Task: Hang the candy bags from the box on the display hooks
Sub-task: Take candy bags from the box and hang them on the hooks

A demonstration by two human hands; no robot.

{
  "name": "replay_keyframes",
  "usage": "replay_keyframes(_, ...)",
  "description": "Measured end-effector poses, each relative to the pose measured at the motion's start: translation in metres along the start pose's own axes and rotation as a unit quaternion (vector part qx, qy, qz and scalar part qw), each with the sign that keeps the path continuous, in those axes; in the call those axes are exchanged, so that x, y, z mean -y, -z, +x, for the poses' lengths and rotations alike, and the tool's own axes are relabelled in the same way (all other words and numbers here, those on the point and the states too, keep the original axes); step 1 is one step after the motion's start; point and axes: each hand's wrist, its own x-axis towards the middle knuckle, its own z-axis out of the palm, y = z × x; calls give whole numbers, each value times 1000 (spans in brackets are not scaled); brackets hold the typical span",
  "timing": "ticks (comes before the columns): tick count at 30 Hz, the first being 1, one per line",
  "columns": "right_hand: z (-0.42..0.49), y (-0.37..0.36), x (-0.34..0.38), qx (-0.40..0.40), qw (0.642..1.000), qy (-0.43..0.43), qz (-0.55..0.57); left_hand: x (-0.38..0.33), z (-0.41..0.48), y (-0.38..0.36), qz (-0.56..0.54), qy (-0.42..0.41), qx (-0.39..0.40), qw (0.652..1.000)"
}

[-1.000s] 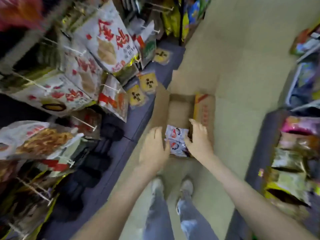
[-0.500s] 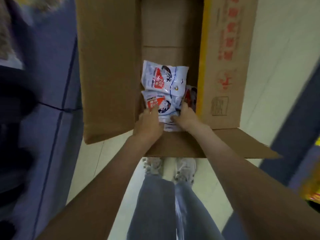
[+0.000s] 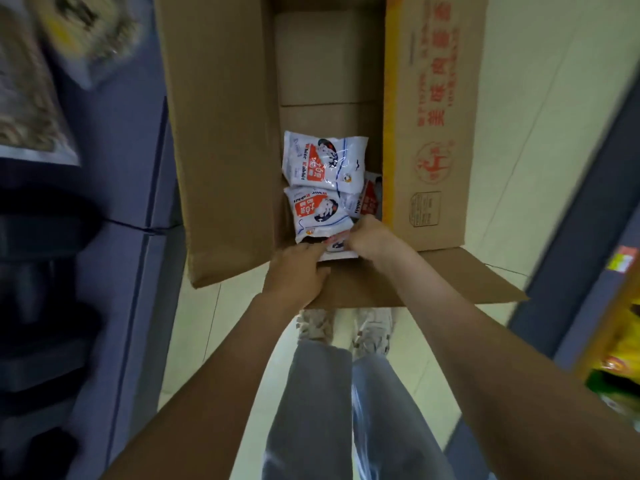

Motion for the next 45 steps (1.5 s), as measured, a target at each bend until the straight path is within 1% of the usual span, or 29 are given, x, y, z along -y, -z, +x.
replay_keyframes(2, -46, 18, 10, -8, 999, 1, 41, -17, -23, 30, 43, -28, -51, 997)
replay_keyframes(4, -101, 35, 27, -29, 997, -11, 77, -39, -54, 69, 54, -47, -81, 994)
replay_keyframes(6, -162, 50, 44, -31, 996, 3, 81, -60, -93, 110, 58, -66, -104, 991)
replay_keyframes(8, -227, 63, 62, -26, 996, 44, 79, -79, -139, 150, 46, -71, -120, 989)
replay_keyframes(9, -260, 70, 72, -24, 992, 74, 101, -87, -162, 168, 35, -68, -130, 989)
replay_keyframes(11, -323, 77, 91, -12, 977, 133, 166, -102, -211, 200, 13, -51, -145, 988)
replay_keyframes(13, -383, 74, 103, 9, 958, 207, 197, -111, -262, 223, 4, -15, -159, 987)
replay_keyframes(15, -435, 60, 108, 36, 946, 280, 158, -118, -313, 239, -51, 14, -191, 980)
replay_keyframes(17, -482, 32, 107, 66, 932, 351, 62, -122, -364, 247, -144, 31, -242, 959)
replay_keyframes(19, -523, 2, 98, 80, 910, 408, -13, -119, -417, 247, -216, 49, -281, 934)
replay_keyframes(20, -545, -12, 93, 88, 897, 431, -35, -115, -443, 244, -269, 59, -301, 913)
replay_keyframes(21, -567, -23, 89, 95, 889, 444, -58, -111, -469, 242, -333, 58, -323, 884)
replay_keyframes(23, -607, -42, 77, 106, 864, 476, -126, -104, -523, 236, -417, 36, -363, 832)
replay_keyframes(25, -650, -63, 68, 95, 825, 516, -210, -99, -577, 231, -431, 18, -399, 809)
replay_keyframes(26, -668, -74, 65, 81, 802, 544, -233, -99, -603, 231, -432, 17, -411, 802)
replay_keyframes(29, -723, -109, 62, 37, 742, 627, -235, -96, -678, 228, -428, 18, -449, 784)
replay_keyframes(30, -741, -121, 61, 36, 729, 641, -236, -90, -703, 225, -425, 23, -456, 782)
replay_keyframes(32, -774, -147, 58, 58, 709, 661, -241, -80, -751, 218, -424, 25, -467, 776)
replay_keyframes(33, -791, -160, 56, 66, 699, 668, -246, -75, -776, 213, -431, 15, -472, 769)
replay_keyframes(36, -839, -199, 49, 99, 681, 689, -230, -61, -850, 202, -471, -61, -466, 746)
replay_keyframes(37, -855, -213, 46, 104, 663, 706, -225, -57, -875, 198, -445, -61, -484, 751)
replay_keyframes(38, -871, -229, 43, 102, 642, 727, -222, -50, -899, 193, -378, -30, -523, 764)
replay_keyframes(39, -886, -247, 40, 92, 626, 744, -216, -40, -923, 187, -285, 14, -573, 768)
replay_keyframes(40, -902, -264, 37, 85, 618, 754, -207, -26, -944, 182, -187, 65, -621, 758)
replay_keyframes(41, -918, -281, 33, 86, 613, 760, -198, -13, -966, 176, -104, 99, -660, 737)
replay_keyframes(42, -934, -299, 29, 92, 598, 773, -192, 0, -986, 170, -58, 109, -682, 721)
replay_keyframes(43, -950, -316, 25, 95, 579, 787, -193, 15, -1007, 165, -40, 102, -689, 716)
replay_keyframes(44, -964, -334, 20, 97, 566, 794, -197, 27, -1027, 159, -41, 85, -690, 718)
replay_keyframes(45, -975, -353, 15, 103, 565, 795, -196, 39, -1047, 153, -56, 69, -684, 724)
